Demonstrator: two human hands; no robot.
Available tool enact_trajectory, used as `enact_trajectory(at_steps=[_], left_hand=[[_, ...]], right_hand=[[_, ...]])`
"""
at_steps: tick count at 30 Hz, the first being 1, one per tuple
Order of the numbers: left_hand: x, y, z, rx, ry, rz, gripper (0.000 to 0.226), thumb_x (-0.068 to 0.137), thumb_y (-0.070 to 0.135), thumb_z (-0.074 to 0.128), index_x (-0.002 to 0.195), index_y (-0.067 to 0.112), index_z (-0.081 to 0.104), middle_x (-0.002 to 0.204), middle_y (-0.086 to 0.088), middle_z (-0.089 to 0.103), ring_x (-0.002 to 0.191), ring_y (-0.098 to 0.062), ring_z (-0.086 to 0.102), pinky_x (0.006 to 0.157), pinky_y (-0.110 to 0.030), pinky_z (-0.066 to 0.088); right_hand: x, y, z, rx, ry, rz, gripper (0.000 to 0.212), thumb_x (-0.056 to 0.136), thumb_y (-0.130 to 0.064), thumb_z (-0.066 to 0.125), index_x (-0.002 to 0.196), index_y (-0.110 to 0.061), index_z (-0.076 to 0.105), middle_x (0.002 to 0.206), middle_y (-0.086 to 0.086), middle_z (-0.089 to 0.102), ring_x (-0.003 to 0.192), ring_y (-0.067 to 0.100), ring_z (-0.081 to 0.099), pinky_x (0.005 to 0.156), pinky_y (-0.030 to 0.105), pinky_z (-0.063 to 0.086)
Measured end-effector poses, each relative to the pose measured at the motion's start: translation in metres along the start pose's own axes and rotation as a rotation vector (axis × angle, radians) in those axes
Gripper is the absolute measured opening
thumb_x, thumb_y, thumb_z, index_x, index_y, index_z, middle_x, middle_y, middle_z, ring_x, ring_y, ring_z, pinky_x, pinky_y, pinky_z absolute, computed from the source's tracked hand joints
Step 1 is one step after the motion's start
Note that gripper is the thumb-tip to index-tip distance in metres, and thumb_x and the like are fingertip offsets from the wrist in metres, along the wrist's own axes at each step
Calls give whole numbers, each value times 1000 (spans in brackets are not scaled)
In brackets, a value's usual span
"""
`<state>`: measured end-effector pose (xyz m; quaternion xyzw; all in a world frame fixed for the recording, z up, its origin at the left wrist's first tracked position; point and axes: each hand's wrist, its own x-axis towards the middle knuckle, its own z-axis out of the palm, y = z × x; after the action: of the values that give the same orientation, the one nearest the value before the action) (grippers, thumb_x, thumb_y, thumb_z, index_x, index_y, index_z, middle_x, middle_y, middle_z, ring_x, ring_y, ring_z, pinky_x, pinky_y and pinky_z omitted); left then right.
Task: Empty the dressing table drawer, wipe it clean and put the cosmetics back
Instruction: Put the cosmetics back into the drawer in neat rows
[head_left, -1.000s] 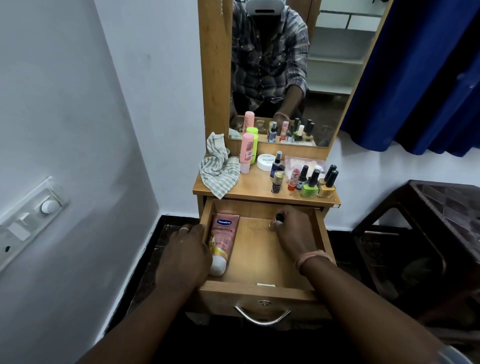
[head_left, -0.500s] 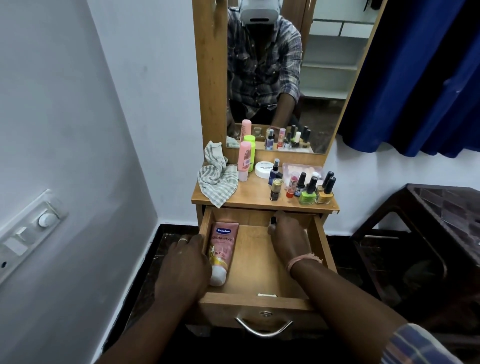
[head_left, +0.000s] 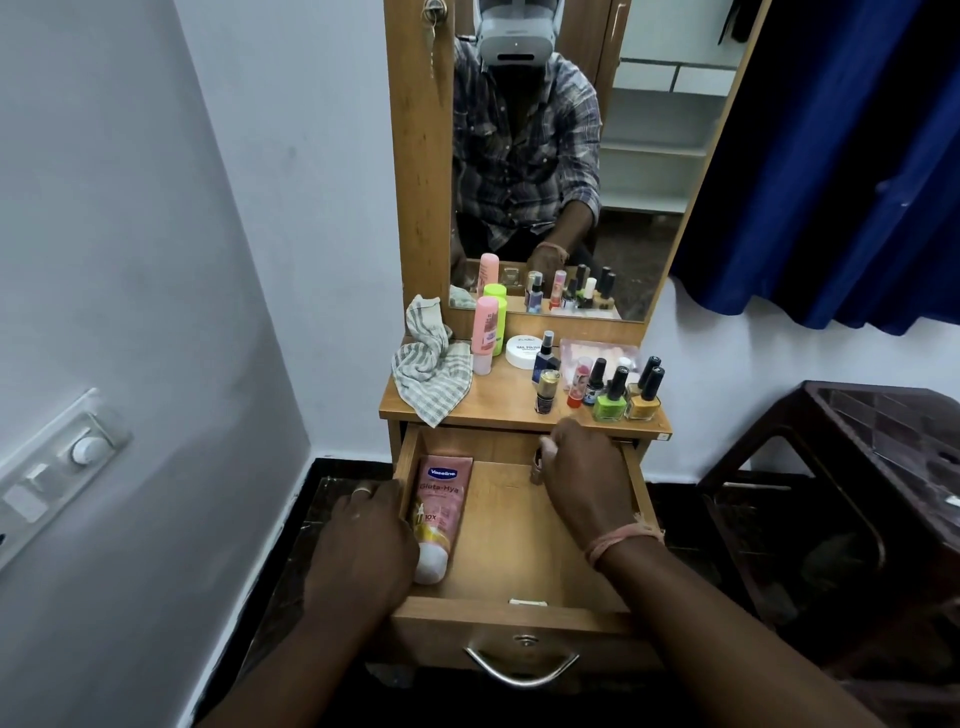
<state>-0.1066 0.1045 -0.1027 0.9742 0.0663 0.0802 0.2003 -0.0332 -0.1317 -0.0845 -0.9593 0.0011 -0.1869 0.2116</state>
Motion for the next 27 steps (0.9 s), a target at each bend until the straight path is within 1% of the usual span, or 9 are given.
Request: enact_trajectory(at_steps=[2,4,6,9,15,18,20,24,27], left_hand=[[1,0,1,-5,1,0,36,97,27,48,131,27,59,123,-3,63,114,-22,57,91,-37,52],[1,0,1,-11,-5,-5,37,97,27,49,133,28,58,125,-3,63,116,-22,57,93,-38,52],[2,-1,1,-3,-7,8,39,97,27,49,135,28,57,126,-4,63,117,-23,58,93,-39,52],[3,-3,1,-3,-14,17,37,97,30,48,133,29,57,125,-3,63,115,-23,59,92,-40,53],[2,-1,-1,91,-30,77,41,91,29,55,132,26,56,131,-5,59,116,-26,56,93,-40,53],[2,1,-2,209,-55,146,56,84,31,63,137,25,51,139,-3,54,118,-27,53,95,-39,51],[3,3,-3,239,-73,156,62,80,30,67,139,25,50,141,-1,52,118,-27,52,95,-38,49],[2,6,-5,252,-85,162,59,82,25,63,139,24,50,142,0,52,118,-26,52,93,-37,48],[1,7,-5,233,-86,152,59,85,24,61,142,24,49,143,0,52,120,-25,51,96,-37,48]], right_hand=[[11,-12,-17,76,107,-63,5,100,-24,56,99,-21,53,91,-3,59,75,12,55,55,22,36],[25,-23,-27,88,158,-88,22,99,-20,59,121,-17,54,110,3,56,87,16,57,62,23,43],[37,-29,-27,47,121,-66,38,99,-20,61,136,-16,52,126,9,52,98,20,61,69,24,46],[44,-33,-23,23,64,-48,35,98,-19,63,131,-14,56,136,15,48,112,26,61,84,31,55],[32,-33,-33,169,95,-92,23,90,-8,69,100,-21,53,103,2,55,93,19,56,74,30,50],[12,-31,-44,325,103,-10,20,91,-13,71,95,-22,53,98,-7,57,87,8,56,65,11,38],[-5,-26,-49,409,78,69,17,91,-16,71,95,-20,55,93,-11,57,79,-1,55,58,5,39],[-26,-5,-32,408,-86,211,14,90,-15,72,97,-18,60,79,-13,61,69,-6,56,55,10,34],[-28,4,-15,323,-151,227,16,88,-11,72,89,-21,60,84,-6,65,75,4,60,56,16,35]])
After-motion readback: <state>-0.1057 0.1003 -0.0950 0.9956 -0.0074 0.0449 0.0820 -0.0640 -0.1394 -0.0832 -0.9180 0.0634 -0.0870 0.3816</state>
